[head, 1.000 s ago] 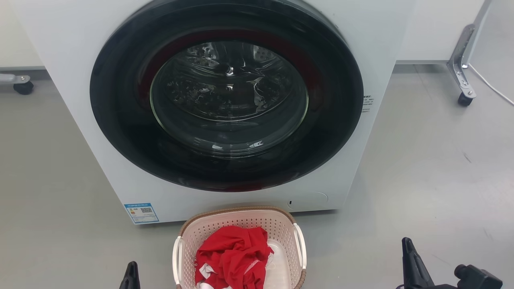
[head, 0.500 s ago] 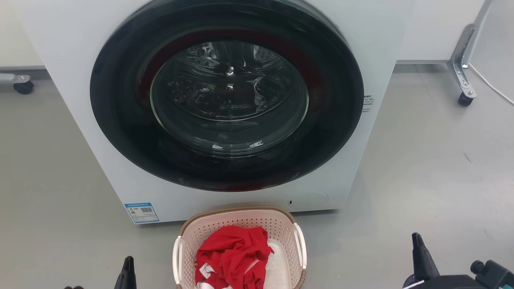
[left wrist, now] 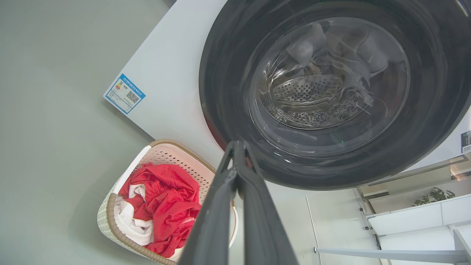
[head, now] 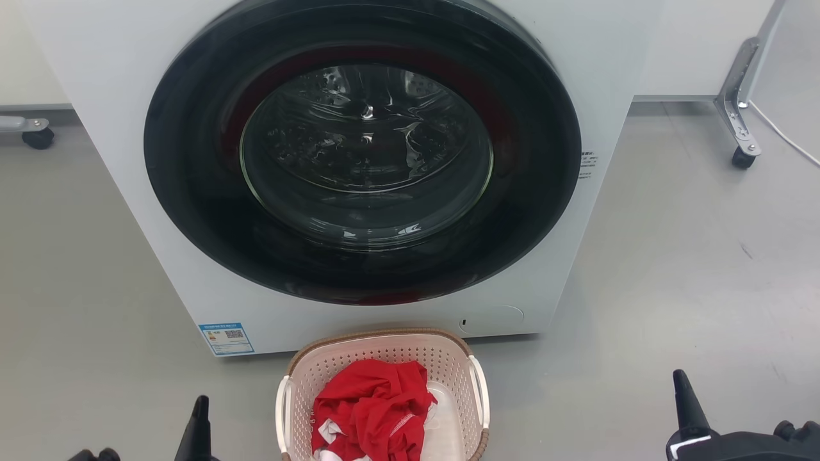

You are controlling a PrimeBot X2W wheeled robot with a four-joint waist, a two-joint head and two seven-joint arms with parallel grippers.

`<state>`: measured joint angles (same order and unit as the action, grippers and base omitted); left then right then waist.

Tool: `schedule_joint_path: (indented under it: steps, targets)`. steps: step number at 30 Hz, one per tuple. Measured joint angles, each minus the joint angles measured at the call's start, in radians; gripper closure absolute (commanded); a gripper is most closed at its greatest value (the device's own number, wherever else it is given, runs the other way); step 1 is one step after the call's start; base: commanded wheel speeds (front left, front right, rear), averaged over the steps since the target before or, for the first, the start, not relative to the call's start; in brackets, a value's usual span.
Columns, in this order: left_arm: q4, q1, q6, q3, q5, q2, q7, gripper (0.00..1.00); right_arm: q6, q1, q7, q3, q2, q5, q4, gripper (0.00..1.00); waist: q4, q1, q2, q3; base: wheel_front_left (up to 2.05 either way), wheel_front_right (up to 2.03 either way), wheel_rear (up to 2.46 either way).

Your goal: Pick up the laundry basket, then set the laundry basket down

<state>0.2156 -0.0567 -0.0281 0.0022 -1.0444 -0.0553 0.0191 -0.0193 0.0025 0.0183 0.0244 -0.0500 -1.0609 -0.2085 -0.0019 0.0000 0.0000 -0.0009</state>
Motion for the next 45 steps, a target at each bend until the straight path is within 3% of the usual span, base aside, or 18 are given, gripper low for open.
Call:
schedule_joint_path:
  steps: [37,45]
  targets:
    - [0.077,0.125,-0.093,0.087,-0.539,0.012,-0.131,1.00,-0.098,-0.081,-0.127,-0.154,0.006,-0.531,-0.089,1.00,0.002,0.0000,0.0000,0.003,0.00,0.00,0.00]
    - [0.079,0.137,-0.095,0.088,-0.556,0.014,-0.132,1.00,-0.100,-0.095,-0.132,-0.157,0.006,-0.536,-0.090,1.00,0.002,0.0000,0.0000,0.003,0.00,0.00,0.00]
